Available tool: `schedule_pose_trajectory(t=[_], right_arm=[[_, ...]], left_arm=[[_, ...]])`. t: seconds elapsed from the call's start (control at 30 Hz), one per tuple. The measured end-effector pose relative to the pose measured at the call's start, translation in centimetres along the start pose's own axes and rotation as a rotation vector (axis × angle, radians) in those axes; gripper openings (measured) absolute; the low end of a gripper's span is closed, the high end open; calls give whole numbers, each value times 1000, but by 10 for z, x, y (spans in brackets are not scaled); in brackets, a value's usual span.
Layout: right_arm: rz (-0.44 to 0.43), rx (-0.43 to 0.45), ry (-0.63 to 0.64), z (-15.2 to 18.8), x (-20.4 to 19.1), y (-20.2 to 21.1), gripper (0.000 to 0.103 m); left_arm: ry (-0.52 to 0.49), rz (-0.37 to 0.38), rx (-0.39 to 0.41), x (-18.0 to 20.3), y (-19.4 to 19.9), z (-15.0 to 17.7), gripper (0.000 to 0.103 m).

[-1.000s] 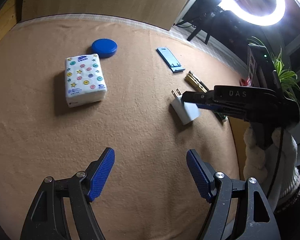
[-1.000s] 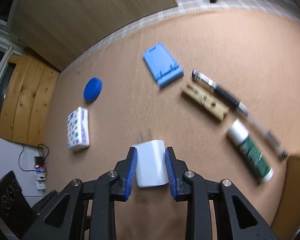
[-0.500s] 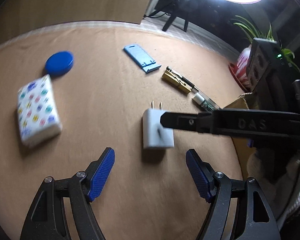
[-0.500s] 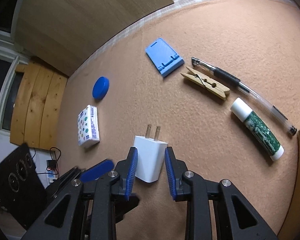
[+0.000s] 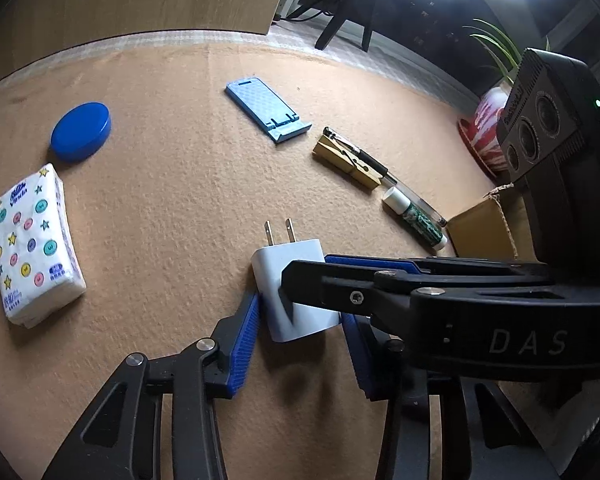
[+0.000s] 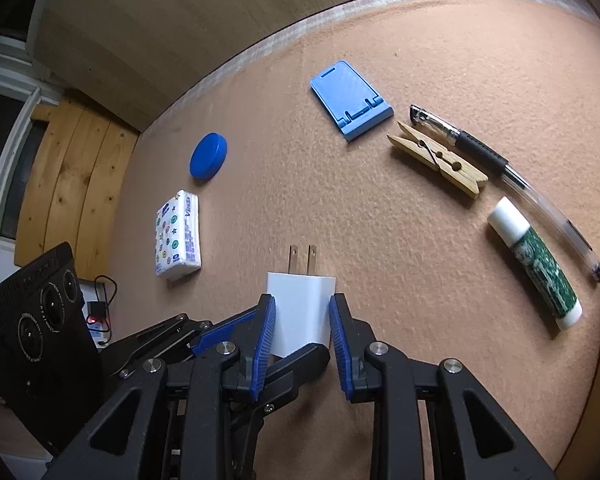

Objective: Organize objects
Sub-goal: 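Carry the charger with the right tool over the box and open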

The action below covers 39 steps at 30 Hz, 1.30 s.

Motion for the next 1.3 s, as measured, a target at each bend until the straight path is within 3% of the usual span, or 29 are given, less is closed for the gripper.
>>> schedule_pose_trajectory(t=[0.3, 0.6, 0.93, 1.3], right_arm=[[5, 88, -35, 18, 12, 47, 26], [40, 219, -101, 43, 46, 120, 26], [124, 294, -202, 95, 100, 174, 26], [152, 313, -279, 130, 142, 200, 26]], left_arm=[[-16, 37, 38, 33, 15, 6, 45], [-121, 110, 66, 104, 27, 3, 45], [-267, 212, 0, 199, 7, 22, 45], [-375, 265, -81, 261, -20, 48, 45]])
Point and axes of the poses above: each gripper's, at about its wrist camera, not at the fingertips, and y roughly against the way its jaws point, x to its right, z to its underside, the point moved 4 cm from there along -y, roughly the way its jaws point, and after that the axes turned 4 degrees about z, right-handed, at the moved point
